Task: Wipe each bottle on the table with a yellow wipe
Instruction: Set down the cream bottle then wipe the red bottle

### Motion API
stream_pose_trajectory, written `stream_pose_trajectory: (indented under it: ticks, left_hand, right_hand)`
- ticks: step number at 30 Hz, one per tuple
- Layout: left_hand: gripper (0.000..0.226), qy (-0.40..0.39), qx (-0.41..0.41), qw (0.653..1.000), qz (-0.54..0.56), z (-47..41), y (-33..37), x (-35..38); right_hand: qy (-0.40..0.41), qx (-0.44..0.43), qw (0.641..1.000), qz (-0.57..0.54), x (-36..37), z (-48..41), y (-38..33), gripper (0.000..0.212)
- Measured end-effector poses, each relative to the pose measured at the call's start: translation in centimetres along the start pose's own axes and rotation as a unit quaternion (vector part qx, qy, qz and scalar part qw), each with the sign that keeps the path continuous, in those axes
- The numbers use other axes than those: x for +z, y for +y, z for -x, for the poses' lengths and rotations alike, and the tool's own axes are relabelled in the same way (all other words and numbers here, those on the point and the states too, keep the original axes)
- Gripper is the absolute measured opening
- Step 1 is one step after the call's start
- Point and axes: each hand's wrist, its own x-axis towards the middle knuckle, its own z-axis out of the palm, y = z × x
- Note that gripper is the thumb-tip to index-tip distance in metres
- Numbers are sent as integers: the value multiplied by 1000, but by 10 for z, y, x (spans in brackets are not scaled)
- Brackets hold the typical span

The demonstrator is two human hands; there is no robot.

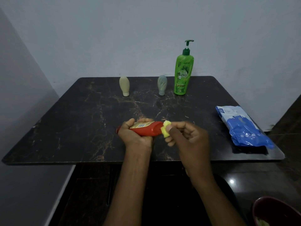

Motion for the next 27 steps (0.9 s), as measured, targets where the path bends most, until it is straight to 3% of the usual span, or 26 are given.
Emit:
stream_pose_trajectory:
  ticks: [2,6,10,13,17,22,27]
  left_hand:
    - [9,-6,-4,1000,0,-2,0,0]
    - [19,-20,-7,1000,12,-8,3,-3]
    - [10,4,13,1000,-5,-6,1,-3]
    - [6,10,19,1000,-3,-2,-3,-2]
    - [6,13,17,1000,-1,-2,-6,0]
    - [10,-8,-4,1000,-5,-5,0,-1]
    - [6,12,39,999,-8,-6,-2,-1]
  right_hand:
    - [-4,4,1000,9,0,0,2,6]
    - [-86,4,996,10,2,16,-3,5]
    - [-9,-44,998,50,-5,-6,1,9]
    - [-15,-58,993,103,-4,-17,6,8]
    - [-36,-159,968,193,4,-13,1,12]
    - [-132,-264,926,237,8,-9,-8,15]
    - [-70,-153,968,187,0,-26,2,10]
